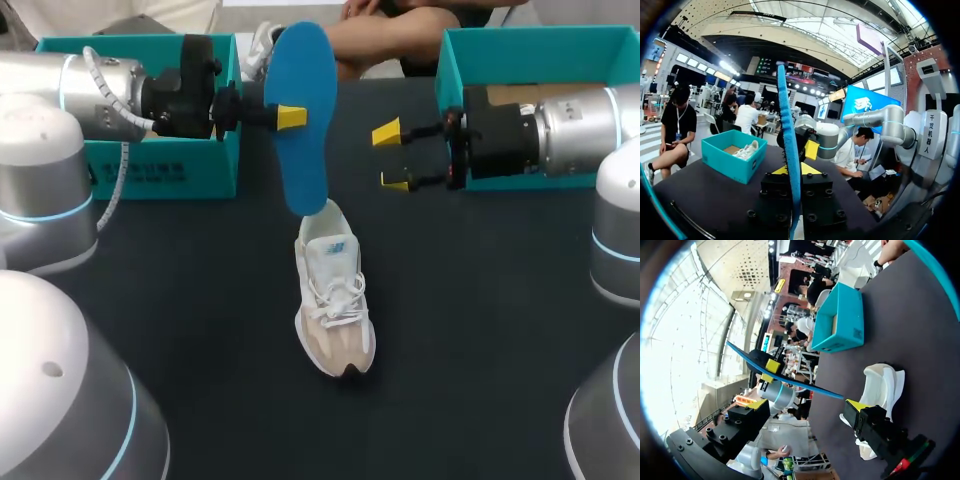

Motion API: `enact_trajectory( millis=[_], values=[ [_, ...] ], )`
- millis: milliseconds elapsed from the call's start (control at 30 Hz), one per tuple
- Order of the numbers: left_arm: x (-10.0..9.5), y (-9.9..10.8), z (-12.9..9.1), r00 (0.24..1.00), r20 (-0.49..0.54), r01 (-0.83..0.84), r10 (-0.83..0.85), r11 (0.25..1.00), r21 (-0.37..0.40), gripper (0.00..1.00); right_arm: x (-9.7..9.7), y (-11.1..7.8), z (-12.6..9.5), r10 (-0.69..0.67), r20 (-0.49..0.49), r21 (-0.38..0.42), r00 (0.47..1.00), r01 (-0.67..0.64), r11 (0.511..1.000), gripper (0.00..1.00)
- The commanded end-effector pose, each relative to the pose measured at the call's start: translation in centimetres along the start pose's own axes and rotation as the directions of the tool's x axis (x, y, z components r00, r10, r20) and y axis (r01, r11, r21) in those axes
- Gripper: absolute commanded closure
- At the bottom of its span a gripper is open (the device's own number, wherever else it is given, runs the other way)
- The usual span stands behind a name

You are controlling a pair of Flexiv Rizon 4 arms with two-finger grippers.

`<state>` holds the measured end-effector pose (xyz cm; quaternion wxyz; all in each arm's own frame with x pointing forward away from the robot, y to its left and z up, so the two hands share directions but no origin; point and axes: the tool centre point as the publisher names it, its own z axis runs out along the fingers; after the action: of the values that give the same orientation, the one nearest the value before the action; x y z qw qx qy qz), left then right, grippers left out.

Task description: Take the shoe out of the shoebox, open the shoe tongue, remove and reinsert the insole, then place the shoe into the shoebox

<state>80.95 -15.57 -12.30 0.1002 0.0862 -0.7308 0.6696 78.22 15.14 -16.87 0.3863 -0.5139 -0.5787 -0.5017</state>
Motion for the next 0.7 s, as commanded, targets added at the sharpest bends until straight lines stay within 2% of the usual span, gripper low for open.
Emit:
enact_trajectory(
  millis=[33, 100, 167, 233, 333, 367, 400, 433, 467, 500, 567, 600, 700],
  values=[
    [-0.14, 0.43, -0.13, 0.989, 0.014, -0.146, 0.147, 0.988, -0.039, 1.00, -0.01, -0.03, 0.24, 0.000, 0.002, -0.002, 1.000, 0.000, 1.000, 0.00],
    [-0.59, 0.39, -0.51, 0.979, 0.021, -0.204, 0.204, 0.979, -0.030, 1.00, -0.01, -0.03, 0.24, 0.000, 0.002, -0.002, 1.000, 0.000, 1.000, 0.00],
    [-0.64, 0.31, -0.75, 0.946, 0.028, -0.321, 0.323, 0.944, -0.072, 1.00, -0.01, -0.03, 0.24, 0.000, 0.002, -0.002, 1.000, 0.000, 1.000, 0.00],
    [-0.58, -0.18, -1.02, 0.924, 0.042, -0.380, 0.381, 0.925, -0.025, 1.00, -0.01, -0.03, 0.24, 0.000, 0.002, -0.002, 1.000, 0.000, 1.000, 0.00],
    [-0.49, -0.26, -1.07, 0.845, 0.067, -0.527, 0.530, 0.848, -0.059, 1.00, -0.01, -0.03, 0.24, 0.000, 0.002, -0.002, 1.000, 0.000, 1.000, 0.00],
    [-0.49, -0.24, -1.06, 0.843, 0.073, -0.531, 0.534, 0.846, -0.053, 1.00, -0.01, -0.03, 0.24, 0.000, 0.002, -0.002, 1.000, 0.000, 1.000, 0.00],
    [-0.39, -0.12, -0.82, 0.779, 0.088, -0.618, 0.621, 0.783, -0.066, 1.00, -0.01, -0.03, 0.24, 0.000, 0.002, -0.002, 1.000, 0.000, 1.000, 0.00],
    [-0.18, -0.08, -0.70, 0.780, 0.085, -0.619, 0.620, 0.784, -0.038, 1.00, -0.01, -0.03, 0.24, 0.000, 0.002, -0.002, 1.000, 0.000, 1.000, 0.00],
    [0.04, -0.17, -0.59, 0.741, 0.093, -0.667, 0.665, 0.745, -0.019, 1.00, -0.01, -0.03, 0.24, 0.000, 0.002, -0.002, 1.000, 0.000, 1.000, 0.00],
    [0.13, 0.05, -0.42, 0.707, 0.088, -0.701, 0.702, 0.712, -0.041, 1.00, -0.01, -0.03, 0.24, 0.000, 0.002, -0.002, 1.000, 0.000, 1.000, 0.00],
    [0.15, 0.23, -0.36, 0.628, 0.096, -0.772, 0.772, 0.634, -0.044, 1.00, -0.01, -0.03, 0.24, 0.000, 0.002, -0.002, 1.000, 0.000, 1.000, 0.00],
    [0.09, 0.28, -0.35, 0.625, 0.090, -0.776, 0.776, 0.629, -0.035, 1.00, -0.01, -0.03, 0.24, 0.000, 0.002, -0.002, 1.000, 0.000, 1.000, 0.00],
    [-0.26, 0.10, -0.60, 0.513, 0.103, -0.852, 0.852, 0.520, -0.061, 1.00, -0.01, -0.03, 0.24, 0.000, 0.002, -0.002, 1.000, 0.000, 1.000, 0.00]
  ],
)
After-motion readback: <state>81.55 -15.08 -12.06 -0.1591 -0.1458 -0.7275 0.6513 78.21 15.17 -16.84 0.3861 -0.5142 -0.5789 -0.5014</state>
